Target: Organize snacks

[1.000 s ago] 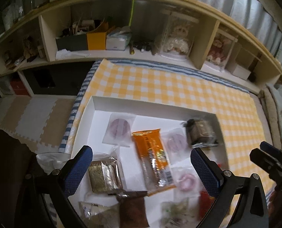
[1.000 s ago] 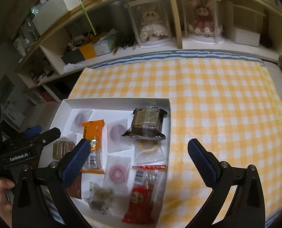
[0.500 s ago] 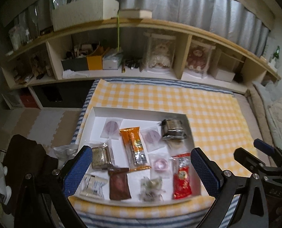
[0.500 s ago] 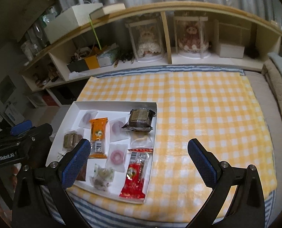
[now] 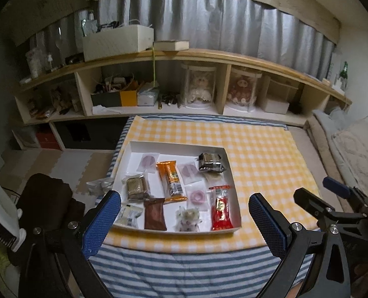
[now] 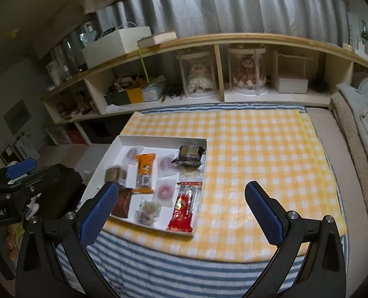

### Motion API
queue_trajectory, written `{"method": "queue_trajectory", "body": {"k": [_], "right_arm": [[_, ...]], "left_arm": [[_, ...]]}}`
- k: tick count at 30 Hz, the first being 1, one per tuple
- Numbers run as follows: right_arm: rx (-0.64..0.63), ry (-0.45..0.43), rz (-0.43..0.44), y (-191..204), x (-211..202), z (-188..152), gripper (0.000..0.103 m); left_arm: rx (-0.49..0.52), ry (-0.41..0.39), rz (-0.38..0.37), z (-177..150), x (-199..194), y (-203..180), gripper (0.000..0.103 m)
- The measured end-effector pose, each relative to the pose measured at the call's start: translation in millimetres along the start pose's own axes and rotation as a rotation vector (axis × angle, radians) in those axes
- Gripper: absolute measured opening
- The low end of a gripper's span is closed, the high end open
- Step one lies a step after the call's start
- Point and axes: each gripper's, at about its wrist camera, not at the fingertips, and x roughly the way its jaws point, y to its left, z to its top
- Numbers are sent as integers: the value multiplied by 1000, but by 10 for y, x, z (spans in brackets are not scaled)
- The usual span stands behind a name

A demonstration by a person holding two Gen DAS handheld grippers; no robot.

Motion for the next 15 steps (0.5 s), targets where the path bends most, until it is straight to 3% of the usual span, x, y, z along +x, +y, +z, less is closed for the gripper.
{"method": "queue_trajectory", "body": {"k": [11,15], "right_arm": [[-47,-68,-37,26,-386,-434,103],[-55,-88,-48,36,-447,-570,103]], "left_arm": [[40,-41,81,-661,-370,-22,103],[39,-51,73,-830,-395,5,103]]}}
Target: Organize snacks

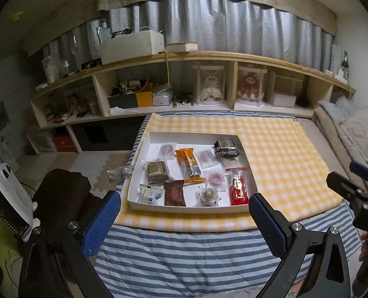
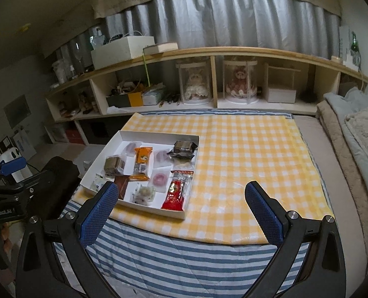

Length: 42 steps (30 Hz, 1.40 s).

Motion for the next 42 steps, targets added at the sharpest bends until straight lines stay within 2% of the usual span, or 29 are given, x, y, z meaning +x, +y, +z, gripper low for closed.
{"method": "queue_trajectory", "body": {"k": [11,17,29,42], "right_arm": [[-37,-46,-59,18,-76,-308,103],[-68,-76,-96,20,-128,-391,103],[-71,-88,-107,10,-159,-448,103],[-81,-93,-118,5,-148,-449,103]], "left_arm": [[0,-46,12,-366,-8,126,103],[4,-40,25,-480,63,137,103],[41,-48,27,-538,155,59,103],[19,-77,24,-616,127,74,103]]}}
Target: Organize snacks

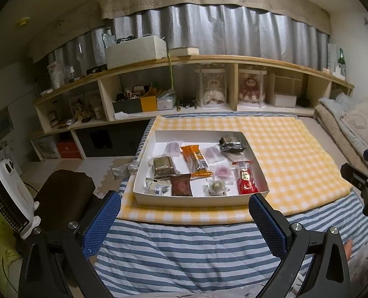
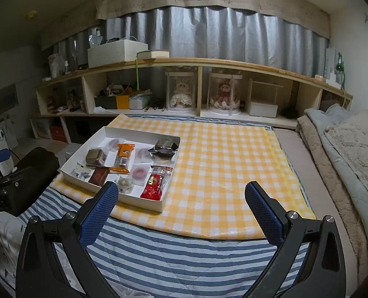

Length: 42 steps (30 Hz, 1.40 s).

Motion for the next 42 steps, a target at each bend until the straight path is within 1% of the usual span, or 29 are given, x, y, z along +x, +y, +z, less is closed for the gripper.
{"method": "queue_trajectory", "body": {"k": [17,42], "right_arm": [[-5,-6,-1,-4,-7,2,103],[-15,-16,-2,-15,-40,47,103]], "left_arm": [[-6,-20,2,-48,-96,-59,103],[-9,-25,6,-65,-126,-88,103]]}}
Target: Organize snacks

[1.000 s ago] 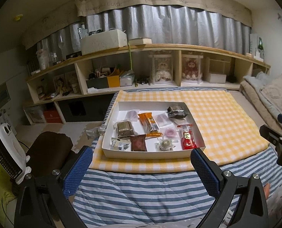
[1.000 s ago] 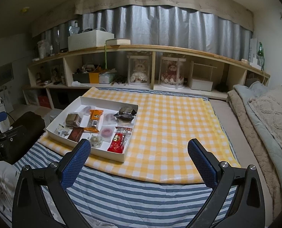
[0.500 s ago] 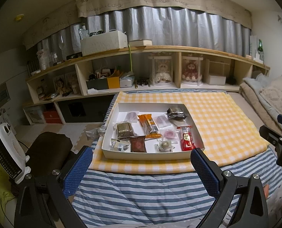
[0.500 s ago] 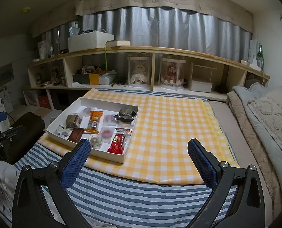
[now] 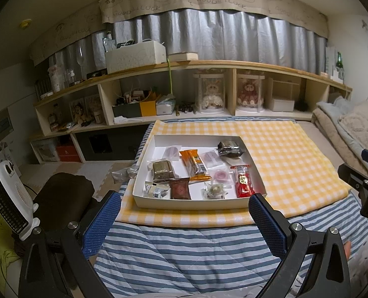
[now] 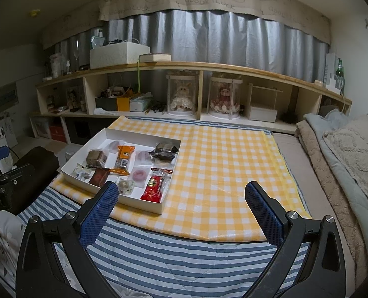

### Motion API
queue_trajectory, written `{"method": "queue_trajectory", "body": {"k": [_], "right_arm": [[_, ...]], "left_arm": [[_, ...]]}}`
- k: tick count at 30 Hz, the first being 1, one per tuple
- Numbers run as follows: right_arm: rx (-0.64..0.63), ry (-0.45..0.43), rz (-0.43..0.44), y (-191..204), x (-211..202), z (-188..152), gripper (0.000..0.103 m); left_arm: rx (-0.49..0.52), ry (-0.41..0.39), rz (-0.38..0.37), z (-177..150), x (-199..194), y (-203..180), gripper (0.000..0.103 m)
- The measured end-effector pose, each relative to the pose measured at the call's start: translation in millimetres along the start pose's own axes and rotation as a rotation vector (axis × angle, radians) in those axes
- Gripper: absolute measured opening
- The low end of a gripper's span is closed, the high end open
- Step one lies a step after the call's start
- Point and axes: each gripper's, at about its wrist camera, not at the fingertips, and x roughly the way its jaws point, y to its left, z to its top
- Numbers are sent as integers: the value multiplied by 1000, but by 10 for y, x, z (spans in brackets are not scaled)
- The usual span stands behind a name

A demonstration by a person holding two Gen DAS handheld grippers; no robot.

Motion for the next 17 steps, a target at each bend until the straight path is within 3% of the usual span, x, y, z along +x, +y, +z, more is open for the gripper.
{"method": "queue_trajectory", "body": {"k": [17], "right_arm": [[0,-1,0,13,-12,-3,103]], "left_arm": [[7,-10,8,-2,-27,-40,103]]}}
